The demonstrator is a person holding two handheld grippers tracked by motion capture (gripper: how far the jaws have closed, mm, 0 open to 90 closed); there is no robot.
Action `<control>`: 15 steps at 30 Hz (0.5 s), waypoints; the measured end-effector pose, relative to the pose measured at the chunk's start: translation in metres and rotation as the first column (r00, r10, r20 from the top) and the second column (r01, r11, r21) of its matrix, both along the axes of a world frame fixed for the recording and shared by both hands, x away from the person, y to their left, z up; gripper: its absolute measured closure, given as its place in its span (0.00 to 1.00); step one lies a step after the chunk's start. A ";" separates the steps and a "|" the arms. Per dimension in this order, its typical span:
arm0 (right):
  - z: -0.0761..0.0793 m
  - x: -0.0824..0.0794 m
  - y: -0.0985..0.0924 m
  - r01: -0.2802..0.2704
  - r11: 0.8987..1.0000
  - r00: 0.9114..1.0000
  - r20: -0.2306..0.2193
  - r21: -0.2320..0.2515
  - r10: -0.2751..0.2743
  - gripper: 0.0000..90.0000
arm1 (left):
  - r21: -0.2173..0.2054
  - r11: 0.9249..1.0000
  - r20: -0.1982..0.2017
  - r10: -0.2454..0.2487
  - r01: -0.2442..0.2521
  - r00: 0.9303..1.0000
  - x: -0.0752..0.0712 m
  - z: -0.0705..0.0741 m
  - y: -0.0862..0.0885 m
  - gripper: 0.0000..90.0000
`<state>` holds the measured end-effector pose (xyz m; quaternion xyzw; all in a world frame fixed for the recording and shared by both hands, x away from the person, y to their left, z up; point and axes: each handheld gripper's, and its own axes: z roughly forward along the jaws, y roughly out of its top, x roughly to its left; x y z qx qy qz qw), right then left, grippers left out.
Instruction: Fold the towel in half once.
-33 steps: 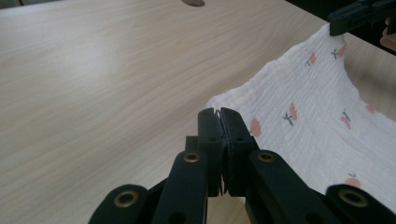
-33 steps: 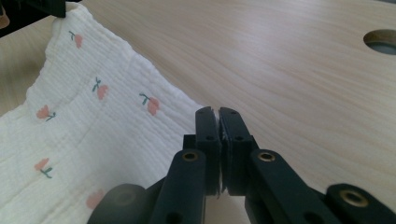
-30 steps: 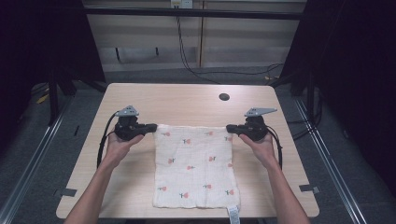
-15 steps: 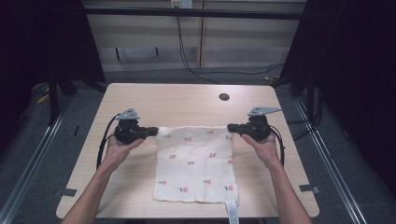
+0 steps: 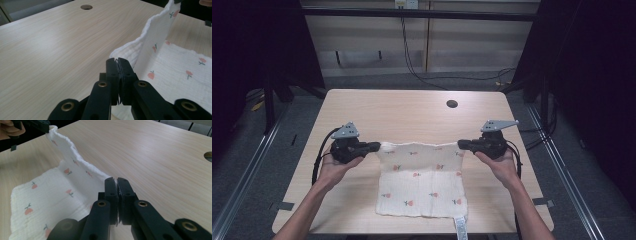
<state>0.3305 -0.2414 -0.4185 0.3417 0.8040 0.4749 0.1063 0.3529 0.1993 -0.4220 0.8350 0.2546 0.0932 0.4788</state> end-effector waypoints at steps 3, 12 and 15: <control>0.003 -0.007 -0.001 -0.011 1.000 1.000 0.006 -0.002 0.011 0.97 | -0.020 1.000 0.007 -0.006 0.007 1.000 -0.005 0.003 0.002 0.98; 0.009 -0.025 -0.001 -0.028 1.000 0.999 0.021 0.006 0.028 0.97 | -0.044 0.999 0.011 -0.020 0.021 1.000 -0.022 0.011 0.007 0.98; 0.012 -0.033 -0.001 -0.037 0.999 0.999 0.030 0.005 0.037 0.97 | -0.042 0.999 0.014 -0.026 0.027 1.000 -0.027 0.012 0.009 0.98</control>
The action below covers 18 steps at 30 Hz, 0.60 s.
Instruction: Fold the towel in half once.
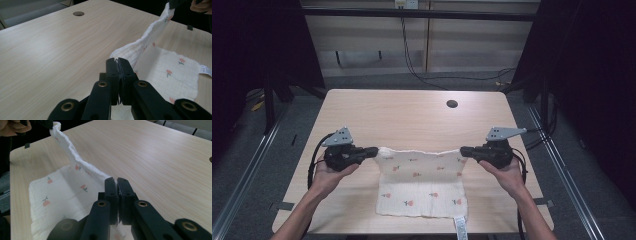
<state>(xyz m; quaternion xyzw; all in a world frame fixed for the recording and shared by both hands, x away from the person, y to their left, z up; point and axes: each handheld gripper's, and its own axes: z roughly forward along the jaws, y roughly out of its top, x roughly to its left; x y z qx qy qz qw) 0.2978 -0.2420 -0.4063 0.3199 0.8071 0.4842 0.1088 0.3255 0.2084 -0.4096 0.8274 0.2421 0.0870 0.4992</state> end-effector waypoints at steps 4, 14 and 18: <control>-0.001 -0.012 -0.001 -0.007 1.000 1.000 0.004 0.002 0.007 0.97 | 0.015 1.000 -0.011 -0.013 0.013 1.000 -0.009 -0.006 0.001 0.98; 0.003 -0.032 0.002 -0.029 0.998 1.000 0.005 -0.047 0.029 0.97 | 0.035 0.999 -0.028 -0.036 0.037 0.999 -0.024 -0.012 0.004 0.98; -0.005 -0.043 0.005 -0.040 0.998 0.999 -0.008 -0.057 0.040 0.97 | 0.034 0.998 -0.036 -0.045 0.046 0.998 -0.030 -0.017 0.005 0.98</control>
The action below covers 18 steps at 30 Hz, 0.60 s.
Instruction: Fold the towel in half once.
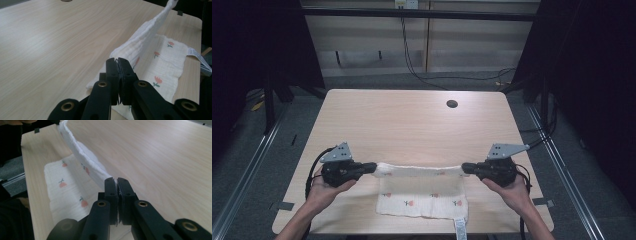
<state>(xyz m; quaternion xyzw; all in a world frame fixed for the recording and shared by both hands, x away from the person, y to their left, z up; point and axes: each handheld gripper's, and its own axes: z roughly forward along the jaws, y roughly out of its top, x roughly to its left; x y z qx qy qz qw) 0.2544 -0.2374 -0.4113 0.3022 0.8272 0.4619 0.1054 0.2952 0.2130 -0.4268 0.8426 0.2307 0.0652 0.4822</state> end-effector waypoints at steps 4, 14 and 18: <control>-0.009 -0.013 0.002 -0.003 1.000 1.000 -0.008 -0.019 0.003 0.96 | 0.016 1.000 -0.018 -0.011 0.011 1.000 -0.008 -0.009 -0.001 0.98; -0.040 -0.027 0.004 -0.005 0.998 0.998 -0.060 -0.055 0.002 0.96 | 0.057 0.997 -0.059 -0.051 0.055 0.997 -0.020 -0.032 -0.005 0.97; -0.048 -0.034 0.006 -0.029 0.998 0.996 -0.083 -0.064 0.024 0.95 | 0.054 0.995 -0.060 -0.076 0.079 0.995 -0.027 -0.035 -0.006 0.97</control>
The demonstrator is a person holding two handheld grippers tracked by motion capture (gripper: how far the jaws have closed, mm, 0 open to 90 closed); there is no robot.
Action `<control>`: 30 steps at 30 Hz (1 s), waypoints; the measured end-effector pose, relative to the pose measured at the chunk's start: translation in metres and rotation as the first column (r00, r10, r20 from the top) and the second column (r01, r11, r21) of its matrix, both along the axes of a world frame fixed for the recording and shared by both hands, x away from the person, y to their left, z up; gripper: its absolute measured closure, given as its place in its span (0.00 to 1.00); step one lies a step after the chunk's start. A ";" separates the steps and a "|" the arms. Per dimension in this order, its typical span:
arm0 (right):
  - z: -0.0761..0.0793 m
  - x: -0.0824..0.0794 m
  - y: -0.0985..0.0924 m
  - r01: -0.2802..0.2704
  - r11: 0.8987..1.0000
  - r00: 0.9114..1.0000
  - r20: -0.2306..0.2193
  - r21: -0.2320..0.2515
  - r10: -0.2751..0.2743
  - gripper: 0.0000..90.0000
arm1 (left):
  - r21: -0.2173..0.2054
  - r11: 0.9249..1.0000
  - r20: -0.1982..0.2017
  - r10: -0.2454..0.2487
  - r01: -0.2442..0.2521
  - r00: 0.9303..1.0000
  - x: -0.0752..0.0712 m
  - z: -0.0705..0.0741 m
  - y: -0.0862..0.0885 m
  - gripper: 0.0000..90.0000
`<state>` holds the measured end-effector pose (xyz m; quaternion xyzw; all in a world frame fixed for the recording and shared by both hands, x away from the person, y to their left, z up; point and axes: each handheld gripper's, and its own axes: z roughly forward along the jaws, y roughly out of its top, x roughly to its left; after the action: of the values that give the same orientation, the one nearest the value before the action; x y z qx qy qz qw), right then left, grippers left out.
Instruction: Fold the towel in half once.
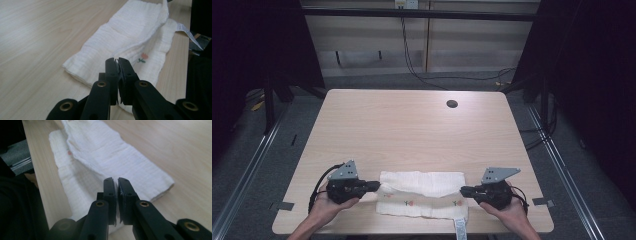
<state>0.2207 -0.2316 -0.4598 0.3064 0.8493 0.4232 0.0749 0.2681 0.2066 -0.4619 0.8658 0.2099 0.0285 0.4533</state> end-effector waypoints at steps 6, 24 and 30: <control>-0.010 -0.007 0.002 -0.009 0.999 0.999 -0.033 -0.046 0.007 0.91 | 0.061 0.998 -0.035 -0.008 0.010 0.999 -0.004 -0.015 -0.002 0.95; -0.012 -0.019 0.002 0.014 1.000 0.997 -0.071 0.010 -0.013 0.75 | 0.012 0.999 -0.080 -0.037 0.038 0.996 -0.016 -0.006 -0.004 0.73; -0.008 -0.009 0.017 0.004 1.000 0.999 -0.053 0.011 -0.004 0.68 | 0.000 1.000 -0.069 -0.004 0.004 0.998 0.001 -0.001 -0.008 0.69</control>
<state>0.2118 -0.2143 -0.4678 0.3195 0.8481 0.4196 0.0515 0.2687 0.1990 -0.4632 0.8668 0.2239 -0.0023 0.4455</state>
